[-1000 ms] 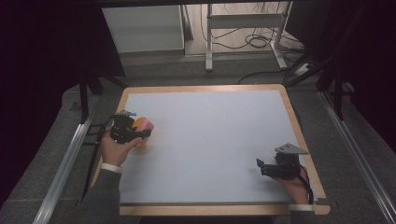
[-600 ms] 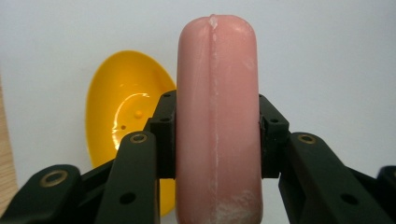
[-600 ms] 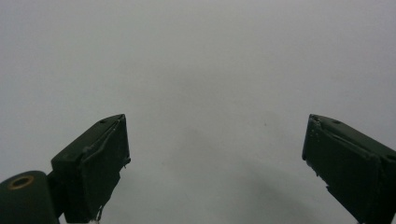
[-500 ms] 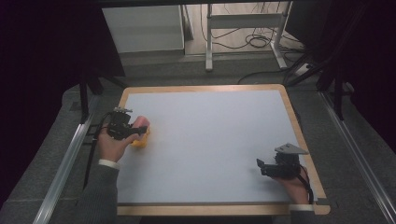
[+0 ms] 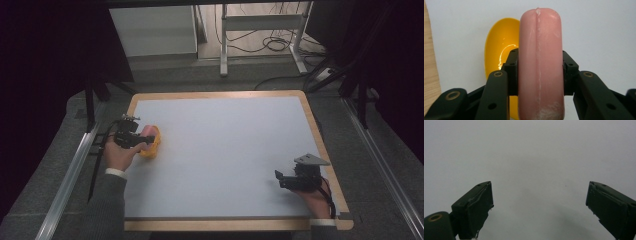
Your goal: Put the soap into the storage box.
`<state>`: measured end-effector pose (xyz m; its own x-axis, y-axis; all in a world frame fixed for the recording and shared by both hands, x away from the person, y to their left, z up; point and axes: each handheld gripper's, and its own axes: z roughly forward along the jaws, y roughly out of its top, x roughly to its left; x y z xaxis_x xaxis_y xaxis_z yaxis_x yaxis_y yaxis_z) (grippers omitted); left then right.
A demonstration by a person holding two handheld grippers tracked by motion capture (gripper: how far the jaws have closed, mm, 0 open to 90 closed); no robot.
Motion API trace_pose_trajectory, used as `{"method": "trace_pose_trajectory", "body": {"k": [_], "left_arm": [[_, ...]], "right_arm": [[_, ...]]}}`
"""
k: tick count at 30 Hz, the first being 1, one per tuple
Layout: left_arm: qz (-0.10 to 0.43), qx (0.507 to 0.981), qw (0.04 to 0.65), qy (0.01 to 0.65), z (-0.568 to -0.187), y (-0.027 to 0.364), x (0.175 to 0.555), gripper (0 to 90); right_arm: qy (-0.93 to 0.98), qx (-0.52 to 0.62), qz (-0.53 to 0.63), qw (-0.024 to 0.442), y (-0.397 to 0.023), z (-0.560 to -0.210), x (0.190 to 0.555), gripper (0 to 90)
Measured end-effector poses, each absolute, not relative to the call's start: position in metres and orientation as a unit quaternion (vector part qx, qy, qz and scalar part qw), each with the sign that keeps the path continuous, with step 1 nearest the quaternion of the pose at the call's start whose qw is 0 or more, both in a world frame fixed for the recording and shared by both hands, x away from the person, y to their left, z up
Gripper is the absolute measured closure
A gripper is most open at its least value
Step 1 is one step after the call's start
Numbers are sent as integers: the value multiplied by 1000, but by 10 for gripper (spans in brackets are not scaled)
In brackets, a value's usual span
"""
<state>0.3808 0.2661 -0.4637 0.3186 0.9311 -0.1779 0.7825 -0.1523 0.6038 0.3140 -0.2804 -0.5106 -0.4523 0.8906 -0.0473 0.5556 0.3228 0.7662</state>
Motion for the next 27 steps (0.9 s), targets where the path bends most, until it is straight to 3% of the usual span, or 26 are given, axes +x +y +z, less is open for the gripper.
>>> {"method": "trace_pose_trajectory", "body": {"k": [24,27], "left_arm": [[118,751,276,588,-492,267,396,597],[126,745,288,588,-488,268,394,483]], "right_arm": [[781,463,344,239,-279,-513,315,70],[781,463,344,238,-279,-513,314,70]]}}
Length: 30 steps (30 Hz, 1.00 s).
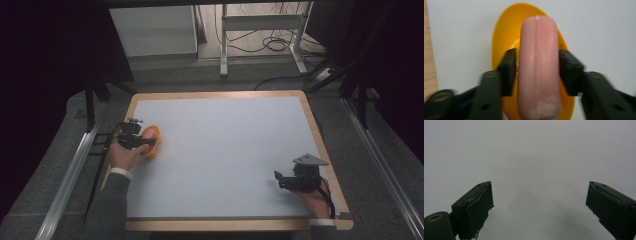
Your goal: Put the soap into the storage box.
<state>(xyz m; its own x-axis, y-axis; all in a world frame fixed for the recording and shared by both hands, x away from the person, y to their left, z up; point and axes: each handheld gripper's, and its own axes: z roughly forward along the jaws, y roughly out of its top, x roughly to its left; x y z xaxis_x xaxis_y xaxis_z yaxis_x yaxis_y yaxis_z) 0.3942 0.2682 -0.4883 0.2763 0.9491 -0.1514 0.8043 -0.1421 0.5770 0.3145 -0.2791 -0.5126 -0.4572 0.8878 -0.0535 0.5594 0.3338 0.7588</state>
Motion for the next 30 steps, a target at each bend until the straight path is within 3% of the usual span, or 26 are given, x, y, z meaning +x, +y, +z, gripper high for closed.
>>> {"method": "trace_pose_trajectory", "body": {"k": [5,18,30], "left_arm": [[150,740,302,582,-476,272,388,290],[154,755,359,527,-458,259,356,246],[158,770,383,485,-465,245,322,256]], "right_arm": [[781,463,345,238,-279,-513,315,69],[783,462,343,238,-278,-514,315,69],[785,460,340,239,-276,-514,315,69]]}}
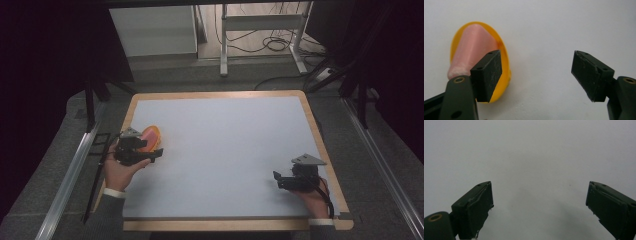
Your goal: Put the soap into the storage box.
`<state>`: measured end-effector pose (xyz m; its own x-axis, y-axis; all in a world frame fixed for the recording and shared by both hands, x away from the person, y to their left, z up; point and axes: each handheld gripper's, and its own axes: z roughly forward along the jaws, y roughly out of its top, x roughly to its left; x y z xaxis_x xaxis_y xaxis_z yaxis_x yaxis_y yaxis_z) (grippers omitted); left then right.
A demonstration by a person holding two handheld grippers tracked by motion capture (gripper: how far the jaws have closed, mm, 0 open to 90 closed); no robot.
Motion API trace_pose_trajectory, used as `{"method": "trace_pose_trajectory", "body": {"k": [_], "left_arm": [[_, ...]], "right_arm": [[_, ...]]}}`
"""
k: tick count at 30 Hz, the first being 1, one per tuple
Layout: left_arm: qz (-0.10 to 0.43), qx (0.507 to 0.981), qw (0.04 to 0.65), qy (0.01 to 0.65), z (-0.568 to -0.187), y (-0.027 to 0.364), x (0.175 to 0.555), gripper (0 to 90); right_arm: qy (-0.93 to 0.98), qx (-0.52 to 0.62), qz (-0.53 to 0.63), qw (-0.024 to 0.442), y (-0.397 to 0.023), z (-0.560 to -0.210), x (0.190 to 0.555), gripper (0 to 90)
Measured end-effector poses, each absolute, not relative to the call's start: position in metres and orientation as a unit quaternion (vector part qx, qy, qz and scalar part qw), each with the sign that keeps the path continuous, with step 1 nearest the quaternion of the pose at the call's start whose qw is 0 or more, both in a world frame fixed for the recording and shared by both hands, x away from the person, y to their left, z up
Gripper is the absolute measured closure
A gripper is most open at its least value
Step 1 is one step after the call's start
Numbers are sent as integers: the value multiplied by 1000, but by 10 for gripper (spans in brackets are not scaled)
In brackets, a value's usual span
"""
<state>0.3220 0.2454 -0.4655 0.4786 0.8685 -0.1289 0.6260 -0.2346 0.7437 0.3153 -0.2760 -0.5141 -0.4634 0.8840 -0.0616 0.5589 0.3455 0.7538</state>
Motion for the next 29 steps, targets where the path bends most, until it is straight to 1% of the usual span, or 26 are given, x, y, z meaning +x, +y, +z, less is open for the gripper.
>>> {"method": "trace_pose_trajectory", "body": {"k": [1,4,9,14,17,25,29], "left_arm": [[161,770,390,478,-468,244,316,261],[158,778,385,470,-475,242,309,256],[155,782,380,470,-493,240,294,255],[146,770,390,484,-510,249,282,262],[142,771,381,490,-518,254,283,263],[137,757,405,493,-521,257,287,264],[132,762,404,488,-522,257,289,260]], "right_arm": [[785,459,340,239,-276,-514,315,69],[785,457,342,239,-275,-514,315,69],[783,458,345,241,-276,-512,314,69],[782,453,349,247,-275,-510,313,69],[783,450,351,248,-273,-509,312,69],[781,441,359,258,-271,-506,311,70],[779,439,366,257,-269,-504,311,69]]}}
